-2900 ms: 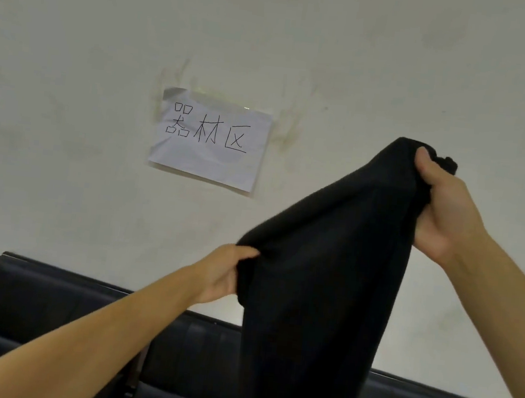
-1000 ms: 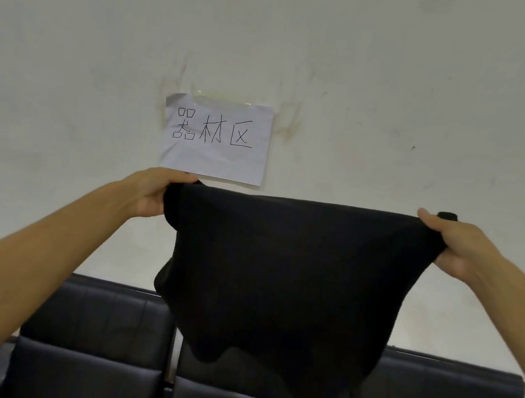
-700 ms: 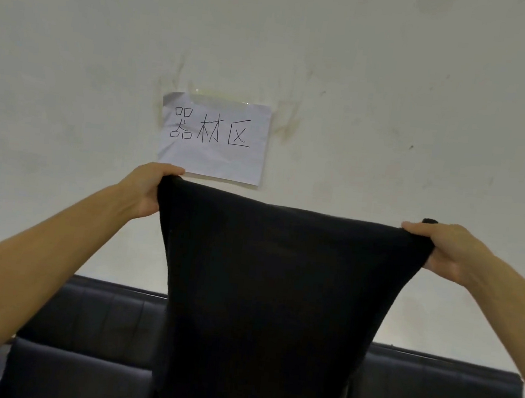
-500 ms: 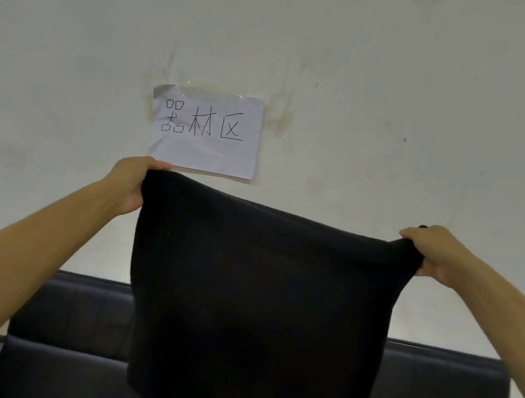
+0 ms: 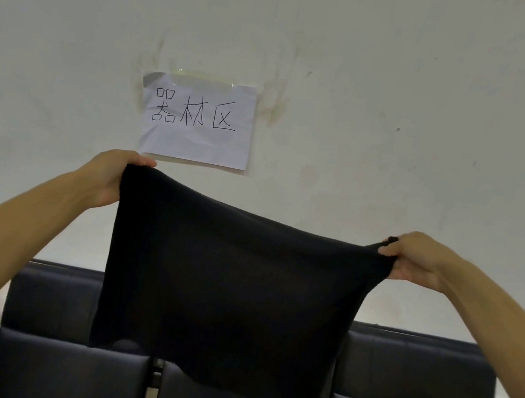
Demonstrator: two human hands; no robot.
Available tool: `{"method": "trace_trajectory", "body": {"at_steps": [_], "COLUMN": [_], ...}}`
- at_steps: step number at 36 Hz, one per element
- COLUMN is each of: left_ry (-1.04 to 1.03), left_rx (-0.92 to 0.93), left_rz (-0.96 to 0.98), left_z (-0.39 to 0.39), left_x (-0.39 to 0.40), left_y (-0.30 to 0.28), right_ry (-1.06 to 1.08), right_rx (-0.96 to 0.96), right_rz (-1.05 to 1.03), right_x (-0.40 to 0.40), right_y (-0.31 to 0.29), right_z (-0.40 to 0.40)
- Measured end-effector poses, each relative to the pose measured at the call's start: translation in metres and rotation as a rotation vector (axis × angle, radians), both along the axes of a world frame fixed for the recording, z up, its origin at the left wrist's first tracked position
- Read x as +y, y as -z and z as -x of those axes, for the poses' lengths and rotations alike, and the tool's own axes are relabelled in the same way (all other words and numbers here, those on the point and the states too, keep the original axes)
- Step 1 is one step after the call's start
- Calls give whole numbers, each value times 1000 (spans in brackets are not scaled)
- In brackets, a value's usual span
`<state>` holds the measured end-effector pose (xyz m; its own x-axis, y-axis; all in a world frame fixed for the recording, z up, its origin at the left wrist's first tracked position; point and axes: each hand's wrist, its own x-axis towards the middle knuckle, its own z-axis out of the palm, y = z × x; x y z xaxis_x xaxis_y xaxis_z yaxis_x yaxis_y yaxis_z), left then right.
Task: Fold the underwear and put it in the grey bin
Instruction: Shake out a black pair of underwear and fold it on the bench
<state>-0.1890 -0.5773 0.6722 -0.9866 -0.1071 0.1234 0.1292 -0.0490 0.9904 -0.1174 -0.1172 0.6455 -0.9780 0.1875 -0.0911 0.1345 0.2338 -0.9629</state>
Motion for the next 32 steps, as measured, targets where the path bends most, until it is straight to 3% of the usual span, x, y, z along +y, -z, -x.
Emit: {"method": "trace_trajectory", "body": {"at_steps": [11,18,23,27,32], "left_ry": [-100,-3,-32,-87,-86], "left_rx": [-38,-81,-109,-32,4], "left_rz": [251,668,870,838,495], "left_z": [-6,-14,-22,-24,-29], "left_x": [-1,-5,-6,-10,-18], "left_y": [6,14,21,31,41], "right_ry": [-9,72,135,139,151], "right_rx": [-33,5,36,117,206], "right_rz": [-144,63,93,152,258], "right_x": [10,4,-6,-15,-20], "right_y": [11,16,26,35,45], "right_z": [-7,-13,-24,-31,-39]}}
